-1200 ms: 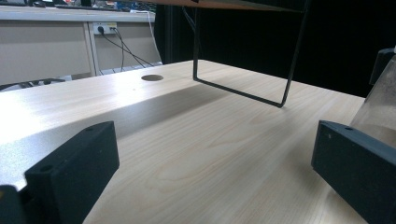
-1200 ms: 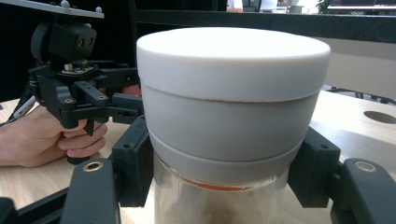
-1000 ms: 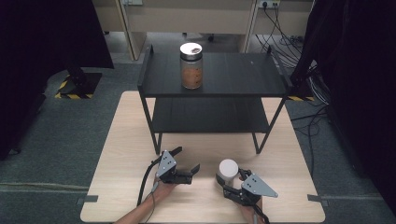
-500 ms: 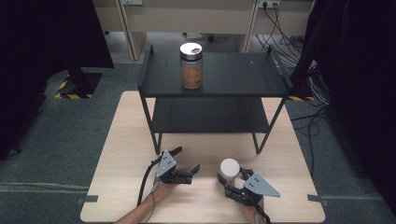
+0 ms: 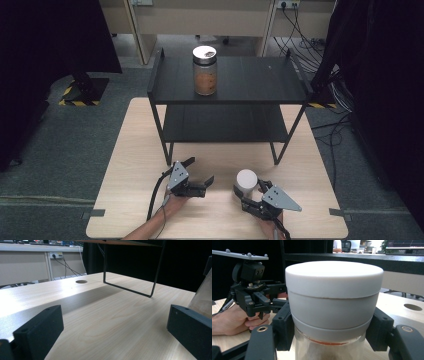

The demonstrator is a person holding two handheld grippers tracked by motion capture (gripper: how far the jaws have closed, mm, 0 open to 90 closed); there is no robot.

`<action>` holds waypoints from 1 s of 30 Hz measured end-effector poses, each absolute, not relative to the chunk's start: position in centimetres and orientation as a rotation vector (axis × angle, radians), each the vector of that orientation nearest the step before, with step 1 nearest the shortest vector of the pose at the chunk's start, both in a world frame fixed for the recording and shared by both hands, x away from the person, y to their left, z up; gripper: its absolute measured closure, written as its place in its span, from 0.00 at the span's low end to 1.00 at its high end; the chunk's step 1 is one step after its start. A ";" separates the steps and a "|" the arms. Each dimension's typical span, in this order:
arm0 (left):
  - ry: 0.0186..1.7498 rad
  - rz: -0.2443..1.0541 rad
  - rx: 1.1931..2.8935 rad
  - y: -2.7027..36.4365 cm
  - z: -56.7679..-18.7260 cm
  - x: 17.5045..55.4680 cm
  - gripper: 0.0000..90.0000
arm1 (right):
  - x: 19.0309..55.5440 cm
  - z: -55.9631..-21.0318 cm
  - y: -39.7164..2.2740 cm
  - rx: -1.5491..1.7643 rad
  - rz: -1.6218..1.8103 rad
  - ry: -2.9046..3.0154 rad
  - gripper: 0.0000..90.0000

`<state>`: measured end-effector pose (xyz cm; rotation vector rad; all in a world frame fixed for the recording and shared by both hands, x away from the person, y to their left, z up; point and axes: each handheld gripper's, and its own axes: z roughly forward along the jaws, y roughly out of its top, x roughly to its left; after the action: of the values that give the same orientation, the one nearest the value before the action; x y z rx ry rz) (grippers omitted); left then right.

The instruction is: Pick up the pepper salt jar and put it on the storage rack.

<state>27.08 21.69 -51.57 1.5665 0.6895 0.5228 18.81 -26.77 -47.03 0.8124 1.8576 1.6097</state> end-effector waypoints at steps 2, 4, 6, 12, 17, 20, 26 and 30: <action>0.689 0.523 1.567 21.7 -51.6 27.1 0.00 | 18.8 -47.0 -26.8 0.812 1.612 1.853 0.40; 0.689 0.523 1.567 21.7 -51.6 27.1 0.00 | 18.8 -46.9 -26.9 0.811 1.614 1.851 0.40; 0.691 0.522 1.567 21.7 -51.6 27.1 0.00 | 18.8 -46.9 -26.9 0.811 1.616 1.849 0.40; 0.691 0.522 1.567 21.7 -51.6 27.1 0.00 | 18.8 -46.6 -27.1 0.810 1.620 1.853 0.40; 0.693 0.522 1.566 21.7 -51.6 27.1 0.00 | 18.9 -46.1 -27.3 0.812 1.622 1.860 0.40; 0.692 0.522 1.566 21.7 -51.6 27.1 0.00 | 18.9 -45.9 -27.5 0.814 1.625 1.854 0.40; 0.693 0.523 1.567 21.7 -51.6 27.1 0.00 | 18.7 -45.4 -27.8 0.816 1.637 1.837 0.40; 0.692 0.524 1.567 21.7 -51.6 27.1 0.00 | 18.6 -45.0 -28.1 0.811 1.645 1.829 0.40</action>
<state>27.07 21.66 -51.57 1.5669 0.6919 0.5241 18.65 -28.05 -45.00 0.8107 1.8293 1.6451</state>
